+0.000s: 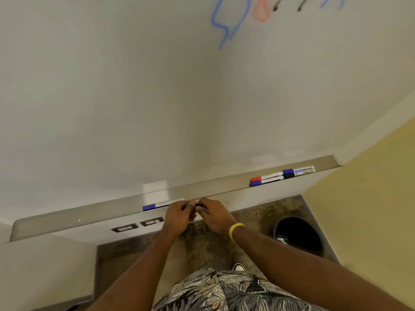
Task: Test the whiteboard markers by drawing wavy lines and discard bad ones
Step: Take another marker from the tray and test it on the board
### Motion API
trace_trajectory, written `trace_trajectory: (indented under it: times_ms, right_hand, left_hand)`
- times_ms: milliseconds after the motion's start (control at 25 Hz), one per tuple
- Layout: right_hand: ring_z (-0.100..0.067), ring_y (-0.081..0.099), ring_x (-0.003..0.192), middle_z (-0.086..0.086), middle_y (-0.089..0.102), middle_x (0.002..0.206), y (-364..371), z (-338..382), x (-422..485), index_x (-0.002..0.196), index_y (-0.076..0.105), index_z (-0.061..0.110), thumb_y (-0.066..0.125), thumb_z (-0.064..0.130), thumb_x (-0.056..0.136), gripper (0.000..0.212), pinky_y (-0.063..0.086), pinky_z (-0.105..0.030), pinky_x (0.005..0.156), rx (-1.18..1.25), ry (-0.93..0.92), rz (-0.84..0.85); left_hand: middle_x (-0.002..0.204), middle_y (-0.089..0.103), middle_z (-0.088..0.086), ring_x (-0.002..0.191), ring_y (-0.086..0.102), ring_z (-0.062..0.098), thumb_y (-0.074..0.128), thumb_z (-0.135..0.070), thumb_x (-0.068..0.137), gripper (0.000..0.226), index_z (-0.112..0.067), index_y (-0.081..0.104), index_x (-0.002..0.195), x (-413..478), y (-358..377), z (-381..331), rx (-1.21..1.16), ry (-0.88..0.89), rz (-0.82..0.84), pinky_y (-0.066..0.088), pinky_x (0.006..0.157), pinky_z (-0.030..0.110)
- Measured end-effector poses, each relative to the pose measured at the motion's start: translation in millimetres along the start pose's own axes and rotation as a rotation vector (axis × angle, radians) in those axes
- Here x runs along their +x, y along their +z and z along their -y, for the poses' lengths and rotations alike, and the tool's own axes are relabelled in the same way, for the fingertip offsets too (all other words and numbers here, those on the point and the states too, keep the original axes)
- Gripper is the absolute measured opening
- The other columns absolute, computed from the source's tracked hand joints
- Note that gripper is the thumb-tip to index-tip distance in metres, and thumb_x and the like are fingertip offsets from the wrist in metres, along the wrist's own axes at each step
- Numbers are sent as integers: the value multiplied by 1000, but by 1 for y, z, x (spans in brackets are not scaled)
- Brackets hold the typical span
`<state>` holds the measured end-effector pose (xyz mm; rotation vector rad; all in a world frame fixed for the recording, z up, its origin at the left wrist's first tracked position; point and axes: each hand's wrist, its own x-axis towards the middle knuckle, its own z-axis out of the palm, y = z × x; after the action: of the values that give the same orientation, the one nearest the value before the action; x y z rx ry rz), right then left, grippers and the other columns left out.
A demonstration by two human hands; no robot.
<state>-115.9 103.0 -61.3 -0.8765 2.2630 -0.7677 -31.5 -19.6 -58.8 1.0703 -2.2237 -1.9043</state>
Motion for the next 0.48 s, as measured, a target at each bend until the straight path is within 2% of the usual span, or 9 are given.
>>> trace_trajectory:
  times_ms: [80,160,240,360,480]
  right_hand:
    - [-18,58,82,-5,68,98,-7,-9,-8,104,62,16,44,34,102,25,38,-26,71,-16,27,2]
    - [-21,60,82,-6,69,99,-17,-17,-14,105,61,17,42,36,102,27,39,-27,70,-49,46,17]
    - [-23,60,82,-7,69,98,-26,-25,-18,105,60,17,40,36,103,28,39,-29,69,-91,43,20]
    - [-23,58,79,-8,68,98,-37,-37,-22,105,57,17,37,37,104,29,37,-30,68,-151,37,23]
    - [-22,55,76,-8,68,96,-47,-46,-24,104,56,17,36,38,104,29,36,-30,67,-180,40,24]
  left_hand:
    - [74,73,10,74,71,27,55,-22,99,32,-26,69,71,0,14,-1,43,-21,21,60,73,34]
    - [71,73,10,74,71,28,57,-24,97,33,-22,72,68,2,30,-1,45,-73,1,59,76,38]
    - [68,72,8,67,69,24,60,-25,96,32,-15,75,70,3,44,-4,-7,-142,-25,59,74,36]
    - [61,69,4,57,63,13,62,-23,95,30,-9,76,73,3,63,-12,-104,-206,-38,54,60,25]
    - [59,69,3,58,62,15,63,-21,94,30,-7,76,71,6,76,-19,-161,-236,-20,54,63,27]
